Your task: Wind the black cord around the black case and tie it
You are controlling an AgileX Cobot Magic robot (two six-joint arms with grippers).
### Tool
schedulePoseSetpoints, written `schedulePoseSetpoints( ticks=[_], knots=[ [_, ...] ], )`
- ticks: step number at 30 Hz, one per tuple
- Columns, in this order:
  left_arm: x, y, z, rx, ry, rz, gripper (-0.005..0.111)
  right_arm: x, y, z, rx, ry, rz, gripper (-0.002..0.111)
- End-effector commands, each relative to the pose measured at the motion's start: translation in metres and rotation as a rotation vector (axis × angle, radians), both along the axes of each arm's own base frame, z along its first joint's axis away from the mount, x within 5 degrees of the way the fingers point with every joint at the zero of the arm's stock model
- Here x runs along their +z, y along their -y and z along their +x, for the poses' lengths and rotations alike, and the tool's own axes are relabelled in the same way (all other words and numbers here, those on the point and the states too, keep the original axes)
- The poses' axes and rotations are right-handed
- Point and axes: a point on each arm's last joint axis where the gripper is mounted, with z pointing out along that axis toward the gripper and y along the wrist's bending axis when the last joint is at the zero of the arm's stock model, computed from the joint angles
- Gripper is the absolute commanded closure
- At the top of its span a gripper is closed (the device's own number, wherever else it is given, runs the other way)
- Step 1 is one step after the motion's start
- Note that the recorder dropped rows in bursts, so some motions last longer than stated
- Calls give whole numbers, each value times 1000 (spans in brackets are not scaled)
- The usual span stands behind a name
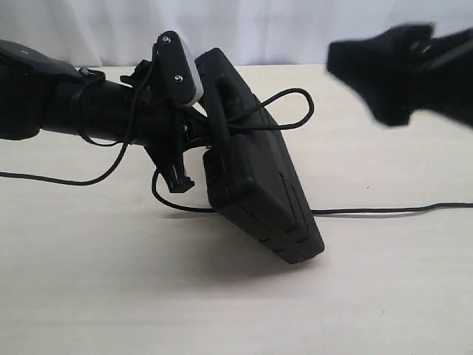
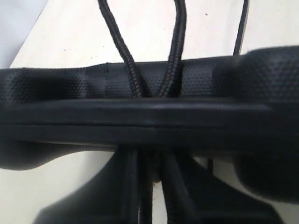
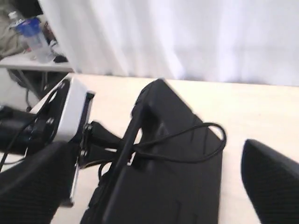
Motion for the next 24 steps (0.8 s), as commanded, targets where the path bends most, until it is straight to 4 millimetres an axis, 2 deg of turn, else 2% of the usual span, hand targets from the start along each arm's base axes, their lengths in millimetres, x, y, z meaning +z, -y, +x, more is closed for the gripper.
schedulePoseSetpoints(
  ticks=[1, 2, 3, 4, 5, 7, 8, 10, 12, 15, 18, 20, 24],
  knots=[
    [3, 2, 0, 10, -4, -32, 107, 23, 13, 12, 84, -127, -63, 17],
    [3, 2, 0, 10, -4, -32, 107, 24, 10, 18, 134, -152, -118, 17],
    [3, 2, 0, 5, -6, -35, 107, 19, 6, 34, 213, -280, -173, 17],
    [4, 3, -1, -2, -9, -39, 107, 16, 4, 42, 245, -346, -167, 17],
    [4, 4, -2, -18, -16, -49, 107, 2, 6, 69, 308, -472, -194, 17],
    [4, 6, -4, -37, -24, -61, 107, -28, 20, 117, 252, -634, -106, 17],
    [4, 6, -4, -46, -28, -67, 107, -45, 28, 143, 199, -677, -33, 17],
    [4, 7, -5, -53, -31, -71, 107, -74, 35, 177, 137, -703, 59, 17],
    [4, 7, -5, -53, -31, -71, 107, -94, 33, 194, 150, -695, 61, 17],
    [4, 7, -5, -53, -31, -71, 107, -112, 28, 207, 172, -698, 89, 21],
    [4, 7, -5, -53, -31, -71, 107, -129, 28, 216, 146, -723, 90, 31],
    [4, 6, -5, -48, -29, -68, 107, -137, 28, 220, 133, -739, 106, 45],
    [4, 4, -2, -21, -18, -51, 101, -141, 26, 223, 131, -741, 139, 82]
  ],
)
